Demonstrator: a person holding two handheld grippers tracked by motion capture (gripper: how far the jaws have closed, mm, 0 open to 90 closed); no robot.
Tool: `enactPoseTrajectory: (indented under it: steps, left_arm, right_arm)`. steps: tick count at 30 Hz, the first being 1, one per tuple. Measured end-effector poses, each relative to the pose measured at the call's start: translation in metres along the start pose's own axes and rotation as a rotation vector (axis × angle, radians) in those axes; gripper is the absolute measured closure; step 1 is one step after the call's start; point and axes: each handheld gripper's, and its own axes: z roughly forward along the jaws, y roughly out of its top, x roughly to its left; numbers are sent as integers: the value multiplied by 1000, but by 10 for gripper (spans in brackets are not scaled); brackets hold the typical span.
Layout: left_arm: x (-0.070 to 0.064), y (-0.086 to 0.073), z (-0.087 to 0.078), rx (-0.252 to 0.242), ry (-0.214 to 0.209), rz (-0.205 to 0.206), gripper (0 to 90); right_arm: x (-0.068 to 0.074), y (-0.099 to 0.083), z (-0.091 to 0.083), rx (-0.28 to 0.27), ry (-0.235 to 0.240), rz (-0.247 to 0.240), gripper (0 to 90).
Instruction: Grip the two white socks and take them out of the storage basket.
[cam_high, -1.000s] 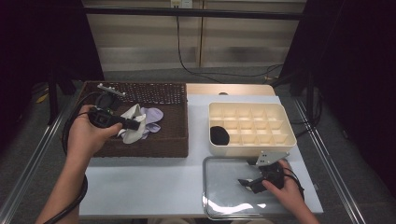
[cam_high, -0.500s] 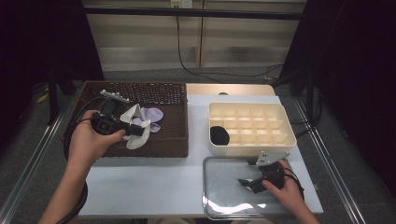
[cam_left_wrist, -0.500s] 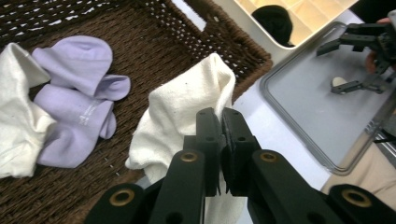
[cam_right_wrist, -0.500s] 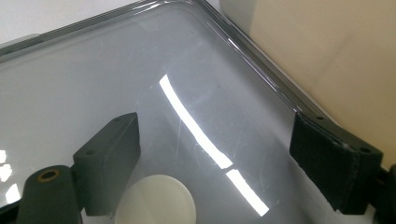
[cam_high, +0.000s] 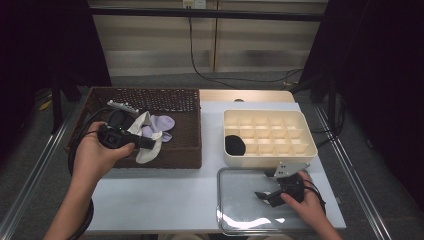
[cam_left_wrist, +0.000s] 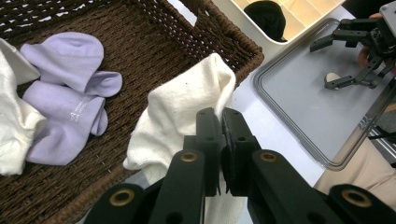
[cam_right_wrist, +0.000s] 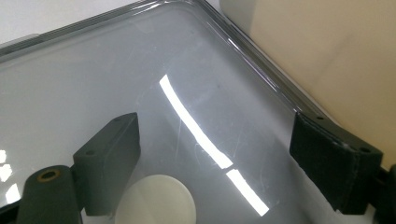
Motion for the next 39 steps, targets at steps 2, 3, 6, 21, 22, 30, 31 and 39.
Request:
enactPoseTrajectory:
  steps: [2,3,6,21,22,30,31,39]
  left_arm:
    - [-1,-2,-1,1,-1,0,867]
    - [-1,-3,-1,1,-5,5,867]
    - [-4,-6,-4,-15,-8,-1,867]
    - [-11,-34,13,-15,-58,-13,862]
    - [-11,-36,16,-11,-59,-8,862]
    - [-10,-52,40,17,-72,-20,857]
    - [-9,-53,42,20,-69,-14,855]
    - [-9,-57,51,14,-70,-9,763]
  right_arm:
    - [0,0,0,1,0,2,160]
    - [0,0,0,1,0,2,159]
    - [0,0,0,1,0,2,160]
    - [0,0,0,0,0,-1,160]
    - [0,0,0,0,0,0,159]
    - [0,0,0,-1,-2,0,159]
    - [0,0,0,-1,-2,0,159]
    - [0,0,0,0,0,-1,160]
